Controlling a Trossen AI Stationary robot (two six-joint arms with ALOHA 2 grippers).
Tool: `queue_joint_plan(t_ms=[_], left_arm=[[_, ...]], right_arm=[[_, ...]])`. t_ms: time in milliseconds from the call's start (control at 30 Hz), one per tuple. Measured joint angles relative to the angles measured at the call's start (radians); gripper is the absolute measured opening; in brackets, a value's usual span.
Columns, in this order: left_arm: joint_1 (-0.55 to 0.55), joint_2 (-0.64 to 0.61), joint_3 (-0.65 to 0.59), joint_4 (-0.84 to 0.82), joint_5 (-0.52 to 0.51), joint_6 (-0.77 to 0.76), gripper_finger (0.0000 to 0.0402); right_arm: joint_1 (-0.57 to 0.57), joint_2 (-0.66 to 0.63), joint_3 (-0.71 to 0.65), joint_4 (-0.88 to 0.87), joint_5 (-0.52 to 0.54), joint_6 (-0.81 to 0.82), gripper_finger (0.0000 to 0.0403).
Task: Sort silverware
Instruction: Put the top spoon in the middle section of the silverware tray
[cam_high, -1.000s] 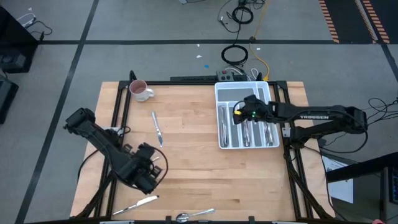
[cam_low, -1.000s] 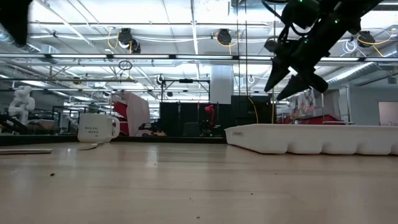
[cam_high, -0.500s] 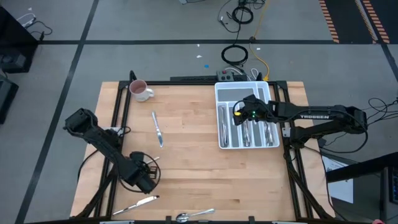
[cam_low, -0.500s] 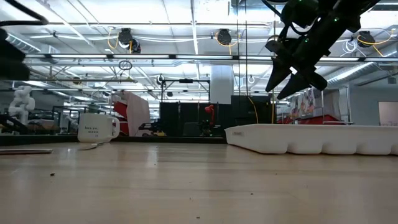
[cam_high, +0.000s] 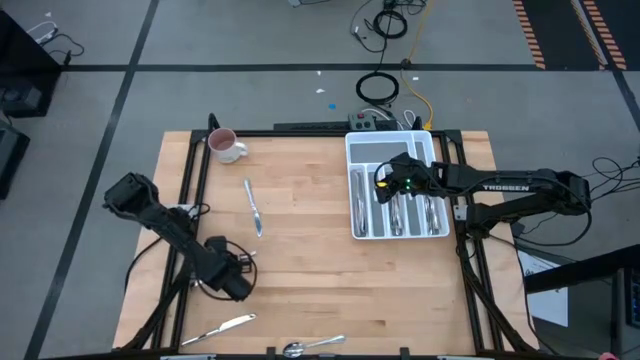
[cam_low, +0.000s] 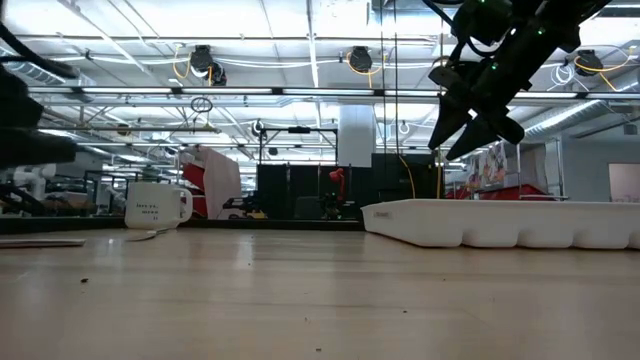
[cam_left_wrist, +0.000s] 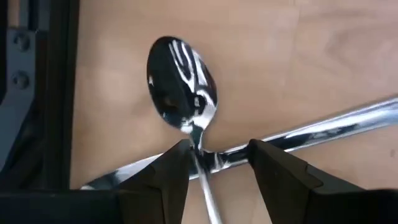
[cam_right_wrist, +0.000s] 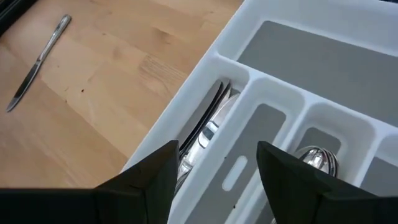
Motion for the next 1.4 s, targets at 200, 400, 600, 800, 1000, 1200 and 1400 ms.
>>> queue_joint_plan(t_ms=[200, 400, 600, 800, 1000, 1200, 1400], left_arm=[[0.023, -0.001, -0.028, 0.0, 0.003, 0.0, 0.018], [0.025, -0.002, -0.01, -0.06, 0.034, -0.005, 0.018], [0.027, -0.024, -0.009, -0.14, 0.042, -0.008, 0.018], [0.026, -0.043, -0.012, -0.237, 0.0, 0.015, 0.018], [0.028, -0.044, -0.069, -0.129, -0.08, 0.147, 0.018], [0.027, -0.044, -0.12, -0.073, -0.068, 0.152, 0.018], [0.028, -0.044, -0.123, -0.046, -0.063, 0.092, 0.018]], right_arm=[[0.0, 0.0, 0.0, -0.001, 0.0, -0.016, 0.0208], [0.0, 0.0, 0.0, -0.001, -0.001, -0.015, 0.0208], [0.0, 0.0, 0.0, -0.001, -0.001, -0.014, 0.0208], [0.0, 0.0, 0.0, 0.0, -0.001, -0.015, 0.0208], [0.0, 0.0, 0.0, 0.0, 0.0, -0.021, 0.0208], [0.0, 0.0, 0.0, 0.0, 0.0, -0.021, 0.0208], [0.0, 0.0, 0.0, 0.0, 0.0, -0.021, 0.0208]])
